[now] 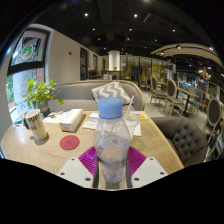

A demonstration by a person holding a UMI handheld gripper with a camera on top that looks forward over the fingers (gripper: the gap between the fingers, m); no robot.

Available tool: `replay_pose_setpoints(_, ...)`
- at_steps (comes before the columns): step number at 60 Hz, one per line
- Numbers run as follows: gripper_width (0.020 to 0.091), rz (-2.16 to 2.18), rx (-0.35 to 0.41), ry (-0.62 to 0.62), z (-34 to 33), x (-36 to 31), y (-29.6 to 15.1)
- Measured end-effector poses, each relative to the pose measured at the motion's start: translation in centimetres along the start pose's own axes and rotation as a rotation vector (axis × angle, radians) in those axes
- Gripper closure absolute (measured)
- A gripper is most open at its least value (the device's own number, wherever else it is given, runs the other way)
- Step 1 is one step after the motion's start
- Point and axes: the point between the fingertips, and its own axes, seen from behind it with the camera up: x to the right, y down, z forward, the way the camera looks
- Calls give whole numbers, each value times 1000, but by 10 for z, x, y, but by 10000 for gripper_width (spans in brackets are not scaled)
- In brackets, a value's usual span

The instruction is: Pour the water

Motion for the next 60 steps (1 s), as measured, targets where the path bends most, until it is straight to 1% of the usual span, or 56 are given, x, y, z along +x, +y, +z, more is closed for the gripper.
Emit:
replay_pose_setpoints(2, 767, -2, 1, -2, 0, -2, 0)
replay_pose_setpoints(10, 765, -22, -7, 7, 0, -2, -1)
replay_pose_setpoints(11, 813, -25, -7, 8, 0, -3, -1)
replay_pose_setpoints(16, 812, -44, -5, 36, -1, -1, -4)
replay_pose_setpoints(20, 813, -46, -20, 51, 0, -4, -5)
replay_pose_setpoints(27, 813, -84, -23, 91, 1, -11, -19)
replay_pose_setpoints(32, 809, -147, -6, 131, -3, -19, -41)
replay_pose_setpoints(39, 809, -294, 18, 210, -9, -39, -86)
replay_pose_setpoints(51, 809, -717, 54, 373, -1, -101, -169)
replay_pose_setpoints(56, 809, -923, 67, 415, 10, -137, -192)
replay_pose_setpoints(60, 807, -1092, 73, 434, 21, -160, -202)
